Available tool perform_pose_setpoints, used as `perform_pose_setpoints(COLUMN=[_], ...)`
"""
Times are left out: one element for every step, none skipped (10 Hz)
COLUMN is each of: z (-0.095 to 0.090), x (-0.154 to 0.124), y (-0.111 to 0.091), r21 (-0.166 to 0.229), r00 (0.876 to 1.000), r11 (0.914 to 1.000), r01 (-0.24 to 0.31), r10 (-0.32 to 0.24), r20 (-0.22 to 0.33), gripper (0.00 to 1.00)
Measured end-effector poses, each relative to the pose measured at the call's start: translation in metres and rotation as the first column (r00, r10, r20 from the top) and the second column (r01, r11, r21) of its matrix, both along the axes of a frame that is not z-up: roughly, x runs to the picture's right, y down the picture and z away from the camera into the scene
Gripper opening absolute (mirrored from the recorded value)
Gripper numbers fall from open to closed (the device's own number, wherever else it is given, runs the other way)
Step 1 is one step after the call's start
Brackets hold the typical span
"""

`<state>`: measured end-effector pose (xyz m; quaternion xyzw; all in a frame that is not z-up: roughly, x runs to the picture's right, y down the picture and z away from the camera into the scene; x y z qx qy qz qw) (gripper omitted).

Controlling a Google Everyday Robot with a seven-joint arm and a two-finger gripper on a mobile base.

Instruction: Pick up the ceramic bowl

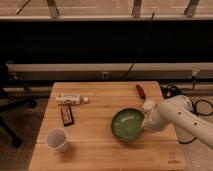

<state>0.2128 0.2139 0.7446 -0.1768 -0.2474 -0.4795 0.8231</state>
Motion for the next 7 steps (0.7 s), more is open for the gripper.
perform_pose_setpoints(z=[-0.006, -0.011, -0.016, -0.02, -0.027, -0.033, -0.037], x=[-0.001, -0.001, 0.001, 0.002, 0.004, 0.006, 0.007], y=[-0.006, -0.011, -0.017, -0.021, -0.027, -0.032, -0.036], r21=[0.013, 0.024, 0.034, 0.042, 0.053, 0.059, 0.059], r00=[1.0, 1.0, 1.0, 1.0, 1.0, 0.999, 0.999], r11=[0.9999, 0.9997, 0.9994, 0.9991, 0.9986, 0.9983, 0.9982], r01=[0.004, 0.004, 0.003, 0.001, 0.0, 0.002, 0.005], r10=[-0.004, -0.004, -0.003, -0.002, -0.002, -0.004, -0.007], r20=[0.008, 0.014, 0.018, 0.022, 0.027, 0.032, 0.037], gripper=[0.0, 0.0, 0.0, 0.0, 0.0, 0.0, 0.0])
